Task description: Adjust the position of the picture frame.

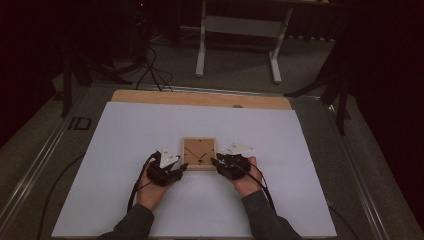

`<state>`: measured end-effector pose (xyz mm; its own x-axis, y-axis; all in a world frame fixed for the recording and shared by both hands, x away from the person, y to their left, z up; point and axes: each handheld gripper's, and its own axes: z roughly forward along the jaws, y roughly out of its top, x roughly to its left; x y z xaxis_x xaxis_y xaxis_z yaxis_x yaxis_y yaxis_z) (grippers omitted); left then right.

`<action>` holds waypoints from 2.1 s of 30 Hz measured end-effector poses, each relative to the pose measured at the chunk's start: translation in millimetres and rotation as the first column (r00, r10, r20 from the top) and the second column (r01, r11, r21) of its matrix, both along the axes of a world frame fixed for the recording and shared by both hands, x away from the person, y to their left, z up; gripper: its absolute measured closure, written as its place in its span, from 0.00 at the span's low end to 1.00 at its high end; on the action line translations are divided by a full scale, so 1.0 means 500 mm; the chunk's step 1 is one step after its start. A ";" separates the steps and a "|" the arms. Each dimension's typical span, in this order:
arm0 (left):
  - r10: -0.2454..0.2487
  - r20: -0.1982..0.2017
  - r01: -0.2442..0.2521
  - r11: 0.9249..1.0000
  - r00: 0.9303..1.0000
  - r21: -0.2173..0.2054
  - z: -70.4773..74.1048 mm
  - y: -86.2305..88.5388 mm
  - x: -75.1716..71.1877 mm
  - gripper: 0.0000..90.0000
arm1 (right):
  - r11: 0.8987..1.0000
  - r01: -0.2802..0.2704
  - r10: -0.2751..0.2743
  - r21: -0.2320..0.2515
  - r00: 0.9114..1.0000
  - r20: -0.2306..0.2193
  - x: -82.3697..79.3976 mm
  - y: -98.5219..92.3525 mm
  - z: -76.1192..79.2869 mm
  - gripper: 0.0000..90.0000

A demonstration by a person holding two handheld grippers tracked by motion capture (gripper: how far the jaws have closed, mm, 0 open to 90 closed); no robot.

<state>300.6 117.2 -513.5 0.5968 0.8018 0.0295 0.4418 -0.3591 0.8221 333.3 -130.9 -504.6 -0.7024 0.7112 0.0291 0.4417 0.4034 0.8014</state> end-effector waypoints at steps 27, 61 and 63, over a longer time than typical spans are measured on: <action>-0.014 -0.033 0.016 0.999 0.999 0.050 0.011 -0.020 0.228 0.99 | 0.983 -0.148 0.143 -0.106 0.989 -0.049 -0.048 0.041 -0.038 1.00; -0.007 -0.090 0.016 0.995 0.996 0.094 -0.006 -0.001 0.228 1.00 | 0.993 -0.080 0.076 -0.086 0.996 -0.053 -0.021 0.019 -0.037 1.00; -0.005 -0.090 0.014 0.995 0.996 0.094 -0.006 0.005 0.221 1.00 | 0.994 -0.067 0.063 -0.085 0.997 -0.052 -0.020 0.018 -0.037 1.00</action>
